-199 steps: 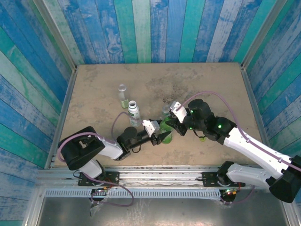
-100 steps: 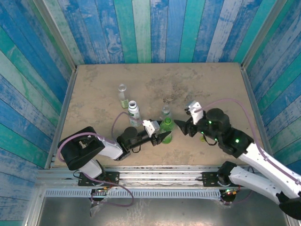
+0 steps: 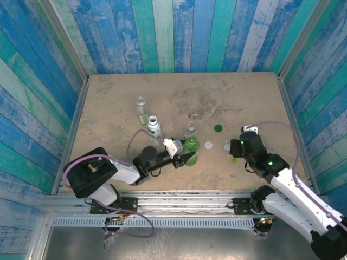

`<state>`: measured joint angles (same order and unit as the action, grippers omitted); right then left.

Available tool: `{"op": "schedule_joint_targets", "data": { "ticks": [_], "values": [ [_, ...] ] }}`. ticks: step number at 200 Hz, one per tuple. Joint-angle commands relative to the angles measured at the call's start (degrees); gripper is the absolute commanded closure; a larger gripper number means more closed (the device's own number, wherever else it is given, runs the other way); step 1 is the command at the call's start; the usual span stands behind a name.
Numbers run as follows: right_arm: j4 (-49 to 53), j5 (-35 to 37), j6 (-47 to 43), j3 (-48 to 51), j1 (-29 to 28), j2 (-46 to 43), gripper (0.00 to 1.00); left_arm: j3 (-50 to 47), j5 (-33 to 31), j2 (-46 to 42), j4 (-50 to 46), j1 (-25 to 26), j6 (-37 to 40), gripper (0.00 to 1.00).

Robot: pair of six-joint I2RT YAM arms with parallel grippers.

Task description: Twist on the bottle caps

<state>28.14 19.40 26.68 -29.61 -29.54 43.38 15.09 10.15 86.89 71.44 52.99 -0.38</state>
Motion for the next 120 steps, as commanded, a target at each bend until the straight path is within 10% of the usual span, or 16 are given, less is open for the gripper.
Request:
{"op": "schedule_joint_targets", "data": {
  "ticks": [1,120],
  "values": [
    [-0.28,-3.15,3.25,1.1,0.27,1.45,0.26,-0.81,-0.13,-2.35,1.28,0.18,0.14,0.37],
    [-2.81,-4.93,2.04,2.72,0.36,1.8,0.25,0.15,-0.25,-0.41,4.38,0.18,-0.85,0.2]
  ]
}}
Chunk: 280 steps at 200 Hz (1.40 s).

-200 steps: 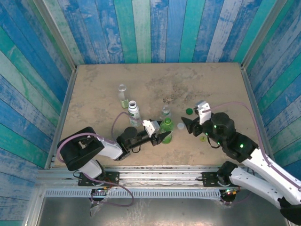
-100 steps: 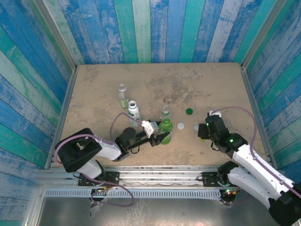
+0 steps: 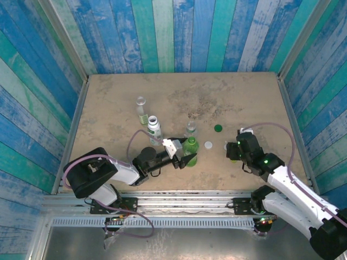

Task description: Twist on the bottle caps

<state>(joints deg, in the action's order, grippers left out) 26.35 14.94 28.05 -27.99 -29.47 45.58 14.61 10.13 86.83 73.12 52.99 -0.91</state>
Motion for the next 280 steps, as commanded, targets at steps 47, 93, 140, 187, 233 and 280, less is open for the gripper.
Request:
{"op": "schedule_joint_targets", "data": {
  "ticks": [47,93,140,187,233,280],
  "values": [
    [-1.25,-0.64,0.5,1.27,0.29,-0.36,0.25,1.88,0.83,1.79,2.98,0.12,-0.41,0.22],
    [-1.1,-0.38,0.14,1.2,0.29,-0.95,0.25,2.57,1.18,3.47,3.26,0.18,-0.5,0.28],
    [-1.12,-0.18,-0.02,1.27,0.29,-1.21,0.25,2.96,1.5,4.41,3.13,0.17,-0.32,0.24],
    [-1.13,-0.1,0.33,1.16,0.29,-1.36,0.25,2.99,1.78,4.41,2.85,0.18,-0.15,0.36],
    [-0.06,1.63,3.55,2.18,0.8,-1.38,0.25,2.75,1.87,4.36,3.25,0.12,0.03,0.37],
    [0.08,-0.44,5.6,4.32,2.65,2.46,0.32,2.22,1.56,3.83,3.42,0.18,0.2,0.38]
  ]
}}
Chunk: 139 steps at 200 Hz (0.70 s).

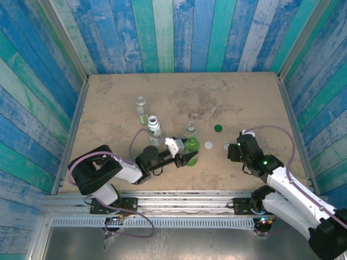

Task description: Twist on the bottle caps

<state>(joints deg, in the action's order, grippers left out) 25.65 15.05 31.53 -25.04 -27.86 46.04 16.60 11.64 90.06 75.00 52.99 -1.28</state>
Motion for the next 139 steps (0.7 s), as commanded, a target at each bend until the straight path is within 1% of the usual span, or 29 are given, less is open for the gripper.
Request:
{"op": "schedule_joint_targets", "data": {
  "ticks": [1,37,101,121,139],
  "values": [
    [0.66,-0.59,2.13,1.38,1.09,2.19,0.33,0.25,0.05,0.57,1.54,0.18,0.58,0.38],
    [-1.22,-2.72,1.97,1.35,1.72,8.44,0.44,-0.03,-0.32,0.47,1.43,0.17,0.66,0.38],
    [-1.39,-5.69,0.82,-0.57,2.19,16.14,0.51,-0.05,-0.48,0.03,0.85,0.14,0.74,0.38],
    [-1.13,-6.61,0.63,-1.21,2.26,17.94,0.56,-0.33,-0.61,-0.17,1.01,0.18,0.73,0.37],
    [-0.95,-6.95,0.26,-1.66,2.28,18.89,0.59,-0.26,-0.74,-0.3,0.7,0.18,0.69,0.38]
  ]
}}
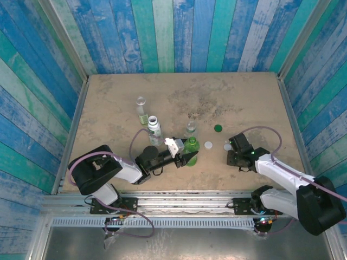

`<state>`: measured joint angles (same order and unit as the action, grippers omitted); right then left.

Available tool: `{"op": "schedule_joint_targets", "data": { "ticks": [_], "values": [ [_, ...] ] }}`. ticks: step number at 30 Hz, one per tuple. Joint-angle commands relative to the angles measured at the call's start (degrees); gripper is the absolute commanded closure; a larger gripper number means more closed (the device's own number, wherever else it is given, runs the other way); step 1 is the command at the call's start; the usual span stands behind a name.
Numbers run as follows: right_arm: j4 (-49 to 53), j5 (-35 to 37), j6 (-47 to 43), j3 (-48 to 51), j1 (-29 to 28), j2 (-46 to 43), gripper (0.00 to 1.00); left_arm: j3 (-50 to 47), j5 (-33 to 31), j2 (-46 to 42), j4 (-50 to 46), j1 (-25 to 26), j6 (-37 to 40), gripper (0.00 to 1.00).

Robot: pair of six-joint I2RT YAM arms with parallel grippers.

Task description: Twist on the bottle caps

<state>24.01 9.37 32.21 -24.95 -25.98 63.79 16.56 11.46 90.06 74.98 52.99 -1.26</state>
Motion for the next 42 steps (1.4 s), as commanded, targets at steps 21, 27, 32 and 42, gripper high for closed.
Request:
{"op": "schedule_joint_targets", "data": {
  "ticks": [21,27,32,42],
  "values": [
    [3.13,-2.19,-2.03,-3.56,0.4,-0.11,0.7,-0.17,-0.83,-0.09,0.3,0.18,0.86,0.37],
    [6.46,-5.87,-5.34,-7.01,0.4,-4.24,0.7,-0.09,-0.88,0.19,0.41,0.14,0.7,0.37],
    [9.75,-9.4,-8.01,-10.75,0.27,-7.89,0.69,-0.1,-0.93,0.22,0.42,0.18,0.78,0.37],
    [12.56,-14.89,-11.49,-20.34,-3.99,-9.54,0.67,-0.09,-1.0,0.46,0.13,0.18,1.15,0.36]
  ]
}}
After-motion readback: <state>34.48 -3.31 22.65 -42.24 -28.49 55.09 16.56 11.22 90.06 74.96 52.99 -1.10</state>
